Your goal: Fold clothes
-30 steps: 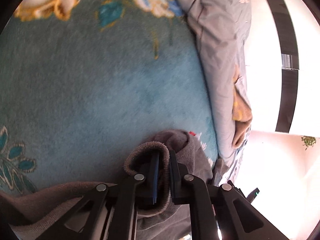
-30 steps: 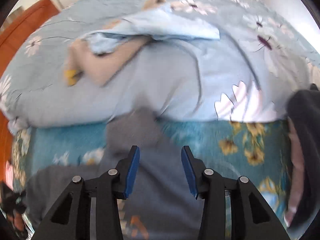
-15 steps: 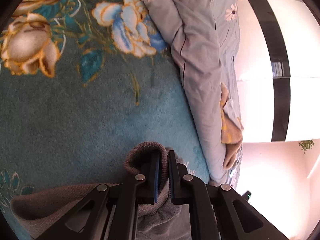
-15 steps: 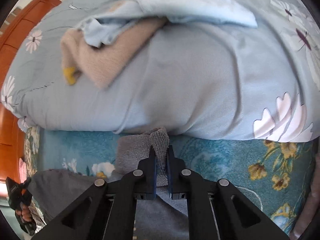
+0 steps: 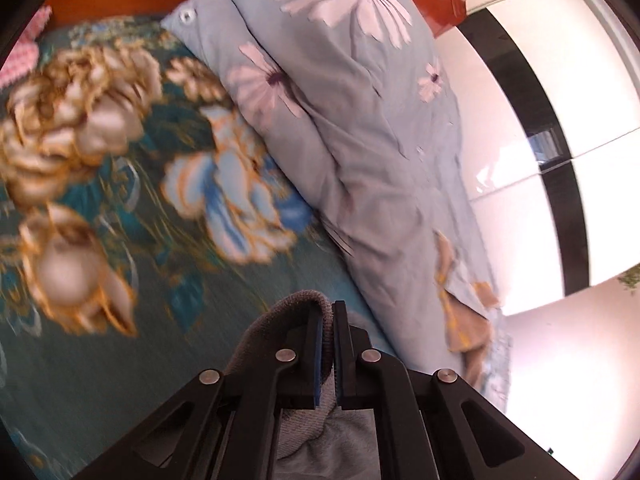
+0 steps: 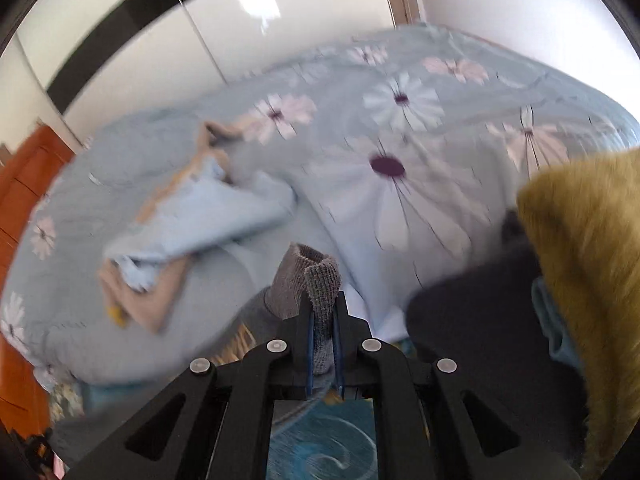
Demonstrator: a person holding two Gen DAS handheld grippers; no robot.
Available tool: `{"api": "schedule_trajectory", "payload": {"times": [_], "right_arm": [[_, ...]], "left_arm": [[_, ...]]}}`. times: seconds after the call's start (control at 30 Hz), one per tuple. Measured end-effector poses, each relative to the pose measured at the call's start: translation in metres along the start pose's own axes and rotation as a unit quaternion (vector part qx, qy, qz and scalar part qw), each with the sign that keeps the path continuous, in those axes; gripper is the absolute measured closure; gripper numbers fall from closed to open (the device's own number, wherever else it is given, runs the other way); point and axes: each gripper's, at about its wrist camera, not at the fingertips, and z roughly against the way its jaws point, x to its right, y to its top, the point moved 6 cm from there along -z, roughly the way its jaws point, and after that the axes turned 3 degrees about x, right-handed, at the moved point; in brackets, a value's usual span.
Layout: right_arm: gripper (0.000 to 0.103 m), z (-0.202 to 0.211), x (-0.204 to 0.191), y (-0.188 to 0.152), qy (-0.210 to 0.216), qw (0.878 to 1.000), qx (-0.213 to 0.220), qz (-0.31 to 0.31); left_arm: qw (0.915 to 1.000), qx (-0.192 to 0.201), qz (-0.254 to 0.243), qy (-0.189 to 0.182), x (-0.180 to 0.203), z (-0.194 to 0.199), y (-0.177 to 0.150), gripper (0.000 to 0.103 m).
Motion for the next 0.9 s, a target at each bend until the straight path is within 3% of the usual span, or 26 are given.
{"api": "schedule_trajectory", "payload": {"times": [0.2, 0.47, 0.53, 0.6, 0.63, 0.67, 0.83, 0.9], "right_arm": [[0.095, -0.031, 0.017, -0.057, -0.048, 0.996, -0.070, 0.018], [0.094, -0.031, 0.019, -0.057, -0.078, 0.993, -0.085, 0.026], [0.089, -0.027, 0.015, -0.057, -0.086, 0.992, -0.084, 0.037], [0.068, -0.022, 0.010, -0.056, -0.088, 0.992, -0.078, 0.044], [0.055, -0.019, 0.007, -0.055, -0.086, 0.992, -0.074, 0.046], [0.051, -0.016, 0.004, -0.054, -0.084, 0.993, -0.070, 0.047], [0.048, 0.027, -0.023, -0.060, -0.052, 0.994, -0.048, 0.081], [0.048, 0.050, -0.031, -0.074, -0.025, 0.994, -0.044, 0.093]], "left_arm": [[0.9979, -0.026, 0.009, 0.059, -0.040, -0.036, 0.009, 0.098], [0.9947, -0.072, 0.032, 0.066, -0.052, -0.057, 0.000, 0.095], [0.9928, -0.089, 0.029, 0.074, -0.054, -0.051, -0.006, 0.078], [0.9900, -0.110, 0.023, 0.085, -0.057, -0.045, -0.013, 0.060], [0.9884, -0.120, 0.020, 0.091, -0.059, -0.042, -0.016, 0.056], [0.9872, -0.127, 0.011, 0.097, -0.060, -0.036, -0.019, 0.055], [0.9847, -0.127, -0.020, 0.118, -0.075, 0.016, -0.031, 0.041], [0.9825, -0.125, -0.014, 0.138, -0.088, 0.038, -0.051, 0.040]]}}
